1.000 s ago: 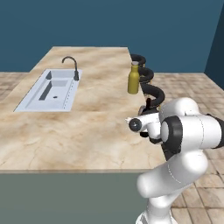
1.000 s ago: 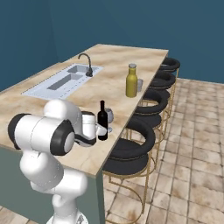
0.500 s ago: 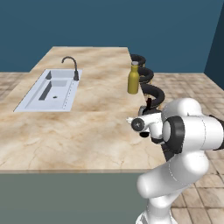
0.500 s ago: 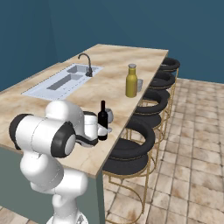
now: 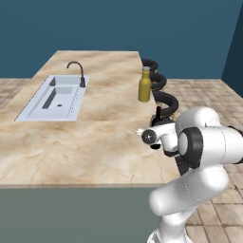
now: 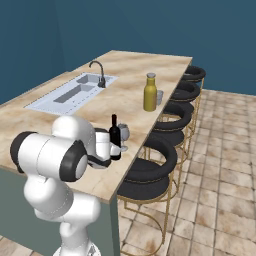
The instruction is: There is a wine glass and glass cup on the dining counter. Place the wine bottle next to the wine glass and the juice bottle next to the glass cup.
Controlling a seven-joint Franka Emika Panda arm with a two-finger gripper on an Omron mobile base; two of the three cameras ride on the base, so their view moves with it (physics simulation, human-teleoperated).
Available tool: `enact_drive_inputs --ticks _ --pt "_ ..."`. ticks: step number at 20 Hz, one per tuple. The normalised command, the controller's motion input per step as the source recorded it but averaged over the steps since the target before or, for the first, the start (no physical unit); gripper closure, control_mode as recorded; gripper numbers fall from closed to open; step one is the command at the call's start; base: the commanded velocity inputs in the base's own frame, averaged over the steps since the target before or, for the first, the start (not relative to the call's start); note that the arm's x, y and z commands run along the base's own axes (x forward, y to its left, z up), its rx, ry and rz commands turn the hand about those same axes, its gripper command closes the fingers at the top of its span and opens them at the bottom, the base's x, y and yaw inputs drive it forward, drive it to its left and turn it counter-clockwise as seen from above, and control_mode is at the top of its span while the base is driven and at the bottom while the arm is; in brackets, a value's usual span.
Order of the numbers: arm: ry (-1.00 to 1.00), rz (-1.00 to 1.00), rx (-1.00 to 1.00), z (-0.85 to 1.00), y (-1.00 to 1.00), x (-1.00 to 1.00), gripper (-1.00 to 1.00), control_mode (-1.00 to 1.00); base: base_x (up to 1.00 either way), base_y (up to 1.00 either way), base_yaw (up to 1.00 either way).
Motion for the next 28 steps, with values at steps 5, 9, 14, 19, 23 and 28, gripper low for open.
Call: enact_drive_inputs --ticks 5,9,14,19,23,28 --pt "-0.09 0.00 0.03 -0.34 0.12 -0.15 -1.00 -1.00 0.00 0.00 0.00" --pt "-0.08 0.00 0.02 -0.29 0.07 -0.15 -1.00 -1.00 0.00 0.00 0.00" --pt "-0.02 0.00 0.03 -0.22 0.03 -0.19 -1.00 -1.00 0.00 0.00 0.00" --pt "0.00 -0.02 0.01 -0.18 0.00 -0.24 -1.00 -1.00 0.00 0.00 0.00" --pt "0.00 -0.06 0.02 -0.12 0.00 -0.16 -1.00 -1.00 0.00 0.00 0.00" --pt "0.00 -0.04 0.03 -0.07 0.00 -0.09 -1.00 -1.00 0.00 0.00 0.00"
